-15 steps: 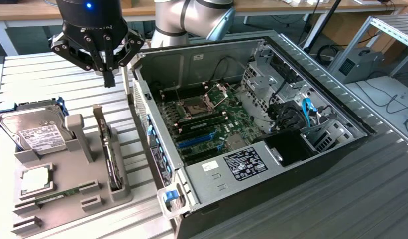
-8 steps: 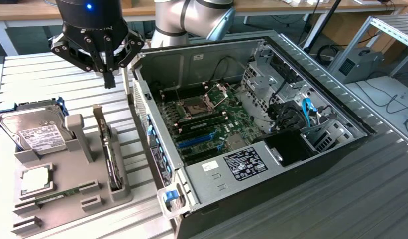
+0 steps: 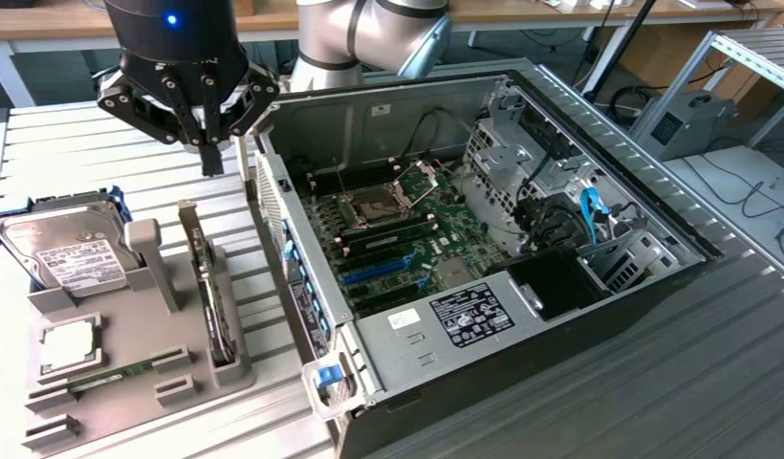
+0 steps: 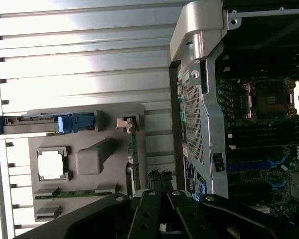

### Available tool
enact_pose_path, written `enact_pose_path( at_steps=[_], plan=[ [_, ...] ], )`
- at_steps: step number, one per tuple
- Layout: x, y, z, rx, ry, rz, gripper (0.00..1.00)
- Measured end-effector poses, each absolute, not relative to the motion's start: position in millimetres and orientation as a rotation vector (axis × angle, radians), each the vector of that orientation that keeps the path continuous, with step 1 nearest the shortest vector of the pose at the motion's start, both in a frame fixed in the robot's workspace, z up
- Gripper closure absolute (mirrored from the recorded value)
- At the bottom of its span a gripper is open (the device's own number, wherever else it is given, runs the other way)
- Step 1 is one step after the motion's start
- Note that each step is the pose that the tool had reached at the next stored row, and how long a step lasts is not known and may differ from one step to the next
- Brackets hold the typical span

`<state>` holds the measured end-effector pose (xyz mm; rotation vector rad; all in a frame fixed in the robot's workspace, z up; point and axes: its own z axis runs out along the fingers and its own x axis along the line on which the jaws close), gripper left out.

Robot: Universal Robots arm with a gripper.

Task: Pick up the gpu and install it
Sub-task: 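Reach for the gpu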

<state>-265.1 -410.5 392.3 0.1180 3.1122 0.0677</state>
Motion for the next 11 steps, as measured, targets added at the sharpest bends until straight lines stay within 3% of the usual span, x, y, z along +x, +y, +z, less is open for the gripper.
enact_pose_path(
  at_steps=[11],
  plan=[
    [-266.0,-417.6,392.3,0.118,3.112,0.068,0.89]
  ],
)
